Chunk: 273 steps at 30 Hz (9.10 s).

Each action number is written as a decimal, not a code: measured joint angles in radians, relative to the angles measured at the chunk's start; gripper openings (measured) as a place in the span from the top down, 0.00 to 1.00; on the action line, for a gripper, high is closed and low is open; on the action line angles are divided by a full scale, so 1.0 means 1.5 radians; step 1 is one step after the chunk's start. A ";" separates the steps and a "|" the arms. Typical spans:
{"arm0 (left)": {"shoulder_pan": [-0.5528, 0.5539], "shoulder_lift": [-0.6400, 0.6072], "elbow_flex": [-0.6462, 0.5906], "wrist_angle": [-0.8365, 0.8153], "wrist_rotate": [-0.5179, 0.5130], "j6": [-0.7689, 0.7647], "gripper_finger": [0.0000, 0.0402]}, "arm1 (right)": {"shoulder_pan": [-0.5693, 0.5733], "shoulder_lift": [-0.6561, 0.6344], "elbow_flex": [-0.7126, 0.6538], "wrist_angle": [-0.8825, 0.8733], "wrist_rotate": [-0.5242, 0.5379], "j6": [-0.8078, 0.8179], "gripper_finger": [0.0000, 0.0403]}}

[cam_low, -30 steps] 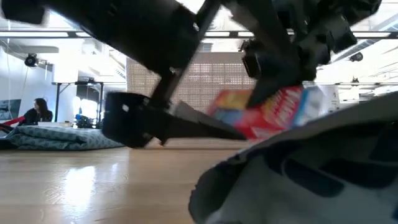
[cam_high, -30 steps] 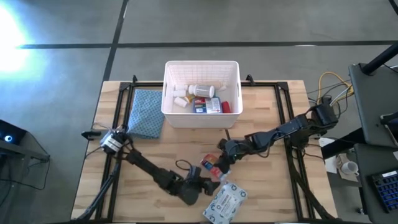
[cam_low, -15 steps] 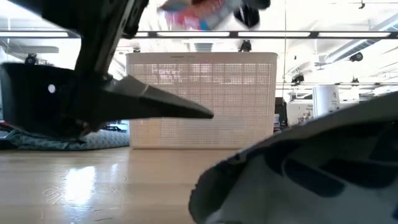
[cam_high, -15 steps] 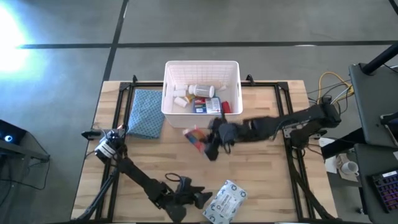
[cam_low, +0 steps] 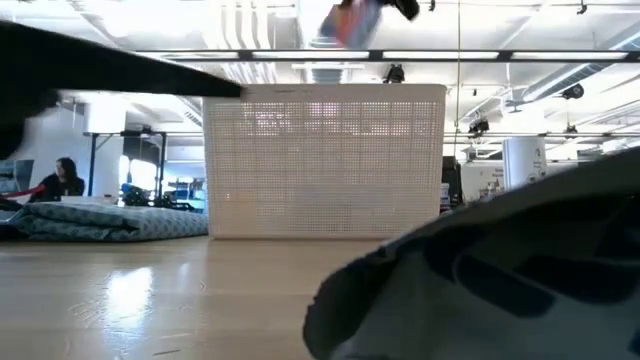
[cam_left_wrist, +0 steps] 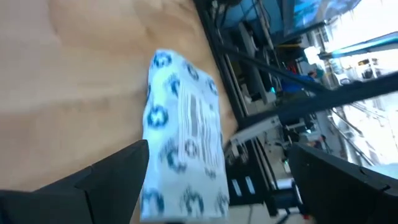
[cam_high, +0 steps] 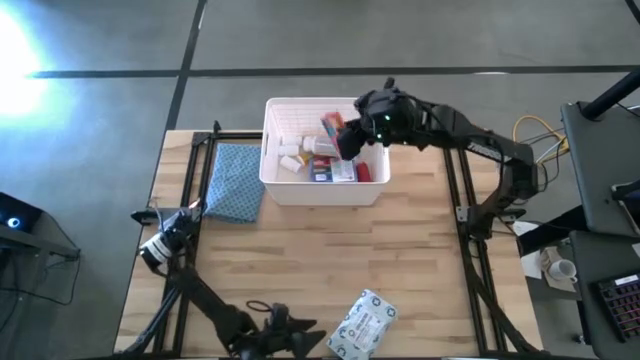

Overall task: Pick & place medical supplies in basket/bin
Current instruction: Put the red medicine box into the white bin, then put the mailer bag into the white bin, then return to Home Position

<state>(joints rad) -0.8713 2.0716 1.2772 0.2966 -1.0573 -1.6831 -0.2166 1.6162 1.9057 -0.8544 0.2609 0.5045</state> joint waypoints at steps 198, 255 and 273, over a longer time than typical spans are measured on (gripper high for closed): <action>0.220 -1.293 -0.835 0.114 0.559 0.840 0.10 | 0.151 -0.022 -0.159 0.231 -0.174 -0.160 0.50; 0.252 -1.301 -0.845 0.168 0.586 1.038 0.10 | 0.157 -0.465 -1.138 1.210 -0.473 -0.010 0.50; 0.263 -1.287 -0.845 0.048 0.624 0.717 0.10 | 0.150 -0.465 -1.223 1.266 -0.225 0.009 0.50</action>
<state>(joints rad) -0.4770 0.1405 0.0101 0.3688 -0.1208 -0.6076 0.0082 0.9192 0.0716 1.0439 -0.0762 0.5179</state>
